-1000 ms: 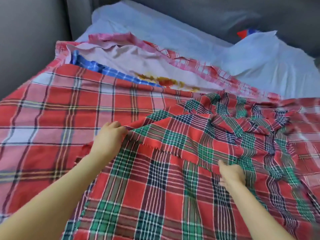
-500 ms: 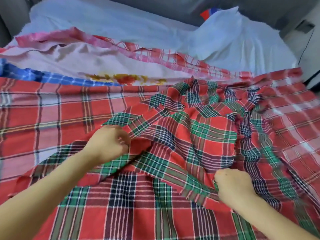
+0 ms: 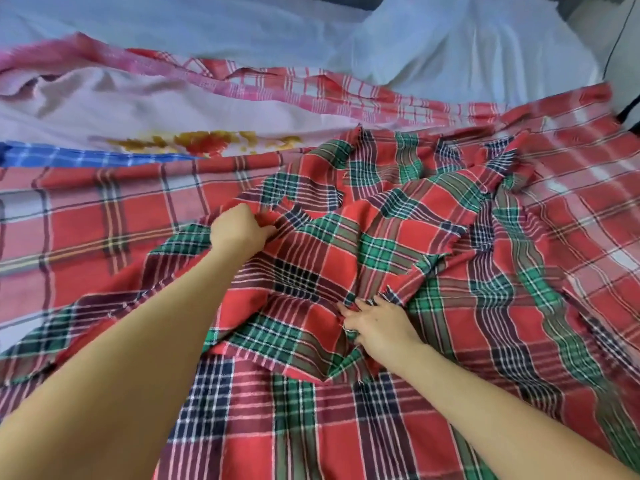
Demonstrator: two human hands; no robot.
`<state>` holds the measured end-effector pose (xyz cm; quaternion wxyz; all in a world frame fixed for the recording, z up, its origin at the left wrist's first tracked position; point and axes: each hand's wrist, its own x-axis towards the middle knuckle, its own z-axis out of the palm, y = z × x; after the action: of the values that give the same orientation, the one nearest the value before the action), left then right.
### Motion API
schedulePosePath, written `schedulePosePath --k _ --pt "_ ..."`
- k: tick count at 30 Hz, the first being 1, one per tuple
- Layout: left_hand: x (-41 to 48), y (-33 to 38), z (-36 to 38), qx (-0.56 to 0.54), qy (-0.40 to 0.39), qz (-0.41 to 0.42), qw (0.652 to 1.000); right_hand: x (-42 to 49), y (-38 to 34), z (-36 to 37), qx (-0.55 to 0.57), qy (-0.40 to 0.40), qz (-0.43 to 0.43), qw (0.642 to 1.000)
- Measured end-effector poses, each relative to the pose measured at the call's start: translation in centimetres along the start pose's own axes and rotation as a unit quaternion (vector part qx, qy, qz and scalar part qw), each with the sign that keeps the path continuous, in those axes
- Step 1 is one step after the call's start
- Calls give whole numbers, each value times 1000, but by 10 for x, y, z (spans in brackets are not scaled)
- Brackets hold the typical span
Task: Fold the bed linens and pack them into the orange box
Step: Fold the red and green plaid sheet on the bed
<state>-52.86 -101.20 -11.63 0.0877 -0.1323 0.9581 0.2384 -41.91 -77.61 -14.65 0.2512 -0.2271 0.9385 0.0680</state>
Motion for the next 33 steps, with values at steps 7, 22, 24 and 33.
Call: schedulePosePath --k 7,22,24,33 --pt "-20 12 -49 -252 85 13 964 -13 -19 -18 -34 19 33 999" --pt "-212 75 -181 -340 20 148 928 -186 -76 -108 569 384 244 685" --pt "-242 82 -167 -217 30 212 953 -203 -83 -106 624 362 238 651" --pt "-337 104 -96 -14 16 321 947 -245 -98 -89 807 217 296 463"
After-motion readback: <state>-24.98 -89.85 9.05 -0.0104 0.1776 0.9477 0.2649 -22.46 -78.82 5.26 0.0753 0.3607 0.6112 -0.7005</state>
